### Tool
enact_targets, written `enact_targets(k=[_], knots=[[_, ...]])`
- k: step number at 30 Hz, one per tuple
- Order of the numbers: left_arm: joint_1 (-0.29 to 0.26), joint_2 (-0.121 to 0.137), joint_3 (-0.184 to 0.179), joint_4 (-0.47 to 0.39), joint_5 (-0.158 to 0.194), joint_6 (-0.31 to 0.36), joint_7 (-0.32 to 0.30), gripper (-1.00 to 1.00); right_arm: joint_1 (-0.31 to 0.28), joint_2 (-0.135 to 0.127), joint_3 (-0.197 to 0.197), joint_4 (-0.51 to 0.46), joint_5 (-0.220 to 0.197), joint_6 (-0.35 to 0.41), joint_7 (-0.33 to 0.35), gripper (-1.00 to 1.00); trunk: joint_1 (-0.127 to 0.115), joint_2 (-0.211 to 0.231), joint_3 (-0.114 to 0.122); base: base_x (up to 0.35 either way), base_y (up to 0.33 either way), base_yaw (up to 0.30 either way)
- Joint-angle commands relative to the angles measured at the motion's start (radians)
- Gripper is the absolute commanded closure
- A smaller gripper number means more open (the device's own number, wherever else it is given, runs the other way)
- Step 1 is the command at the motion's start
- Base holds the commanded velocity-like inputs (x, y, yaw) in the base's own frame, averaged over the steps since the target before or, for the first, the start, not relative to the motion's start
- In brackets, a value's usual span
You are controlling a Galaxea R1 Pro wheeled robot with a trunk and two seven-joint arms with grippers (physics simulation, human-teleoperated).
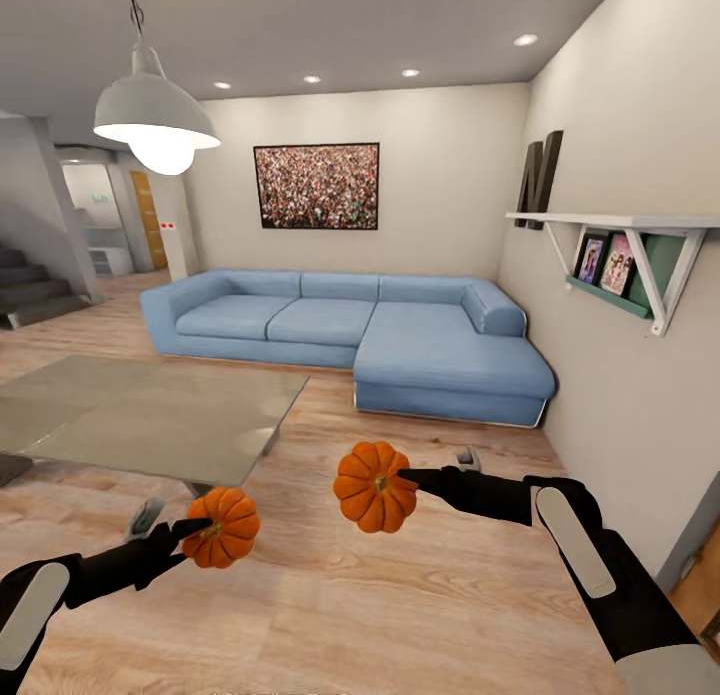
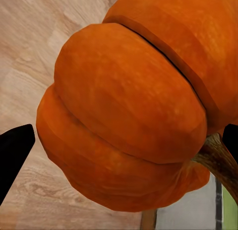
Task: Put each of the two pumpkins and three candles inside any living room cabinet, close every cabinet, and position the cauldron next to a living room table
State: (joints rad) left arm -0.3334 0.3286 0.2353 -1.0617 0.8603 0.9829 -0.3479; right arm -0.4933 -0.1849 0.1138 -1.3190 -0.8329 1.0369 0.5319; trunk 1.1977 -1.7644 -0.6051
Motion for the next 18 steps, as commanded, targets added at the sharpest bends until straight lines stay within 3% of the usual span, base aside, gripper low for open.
enact_targets(k=[1, 8, 13, 18], knots=[[-0.001, 0.000, 0.001, 0.000, -0.004, 0.005, -0.007, 1.00, -0.001, 0.000, 0.001, 0.000, 0.006, 0.002, 0.008, 1.00, 0.000, -0.001, 0.000, -0.059, 0.000, 0.173], [-0.001, 0.000, 0.002, 0.000, 0.000, 0.005, -0.009, 1.00, -0.001, 0.000, 0.001, 0.000, 0.007, 0.002, 0.007, 1.00, 0.000, -0.001, 0.011, -0.011, 0.000, 0.184], [-0.001, 0.002, -0.002, 0.000, 0.061, 0.005, -0.008, 1.00, -0.001, -0.001, 0.001, 0.000, 0.009, 0.002, 0.005, 1.00, -0.019, 0.034, 0.033, 0.000, 0.000, 0.196], [-0.001, 0.003, -0.002, 0.000, 0.069, 0.005, -0.008, 1.00, -0.001, 0.000, 0.000, 0.000, 0.017, 0.002, -0.002, 1.00, -0.027, 0.048, 0.043, 0.000, 0.000, 0.139]])
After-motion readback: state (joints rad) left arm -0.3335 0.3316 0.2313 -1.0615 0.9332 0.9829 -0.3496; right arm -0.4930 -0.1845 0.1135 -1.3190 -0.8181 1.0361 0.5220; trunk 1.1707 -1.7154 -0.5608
